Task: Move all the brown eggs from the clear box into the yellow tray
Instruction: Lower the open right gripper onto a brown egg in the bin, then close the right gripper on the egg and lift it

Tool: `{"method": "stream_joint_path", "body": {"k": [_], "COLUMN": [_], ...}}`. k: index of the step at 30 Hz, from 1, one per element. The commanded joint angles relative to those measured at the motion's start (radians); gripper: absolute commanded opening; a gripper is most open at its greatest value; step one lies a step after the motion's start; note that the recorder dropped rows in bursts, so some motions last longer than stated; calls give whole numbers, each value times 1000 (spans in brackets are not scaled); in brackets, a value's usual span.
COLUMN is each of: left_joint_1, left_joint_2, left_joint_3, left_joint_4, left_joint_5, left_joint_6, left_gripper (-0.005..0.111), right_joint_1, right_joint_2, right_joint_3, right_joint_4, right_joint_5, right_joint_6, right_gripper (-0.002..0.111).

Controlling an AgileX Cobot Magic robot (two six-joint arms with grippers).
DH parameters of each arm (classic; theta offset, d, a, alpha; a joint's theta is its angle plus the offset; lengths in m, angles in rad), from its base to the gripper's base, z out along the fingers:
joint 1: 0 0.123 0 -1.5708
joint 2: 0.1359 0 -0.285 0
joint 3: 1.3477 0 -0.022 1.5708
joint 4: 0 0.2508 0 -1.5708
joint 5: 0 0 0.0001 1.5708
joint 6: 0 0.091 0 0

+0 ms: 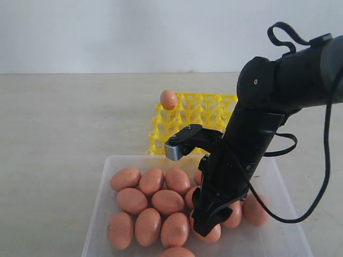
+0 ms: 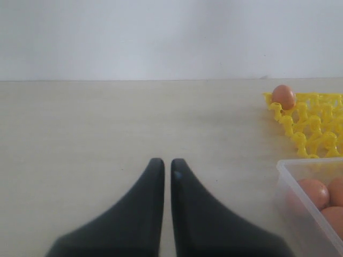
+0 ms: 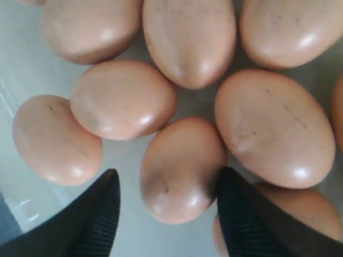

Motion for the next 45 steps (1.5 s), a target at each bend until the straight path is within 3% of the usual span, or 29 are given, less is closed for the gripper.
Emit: {"method": "stream_joint_path", "body": {"k": [1, 12, 15, 18, 30, 36, 45], "left_joint_1": [-9, -9, -9, -9, -9, -9, -9], "left_joint_2": [-2, -2, -2, -2, -2, -2, -2], "left_joint_3": [4, 4, 4, 4, 4, 4, 4], "left_joint_4": [-1, -1, -1, -1, -1, -1, -1], "left_joint_5": [-1, -1, -1, -1, -1, -1, -1], "left_joint_6": [3, 3, 3, 3, 3, 3, 3], "left_gripper": [4, 4, 4, 4, 4, 4, 4], "right_joint_1": [1, 1, 1, 1, 1, 1, 1], "right_joint_2": [38, 72, 72, 72, -33, -222, -400], "right_joint_3": [1, 1, 1, 1, 1, 1, 21], "right_joint_4": [-5, 10, 10, 10, 10, 16, 17], "right_joint_5": [-21, -41, -32, -1, 21, -187, -718], "right_joint_6": [2, 2, 4, 2, 109, 238, 318], "right_gripper": [50, 47, 29, 1, 0, 0, 0]}}
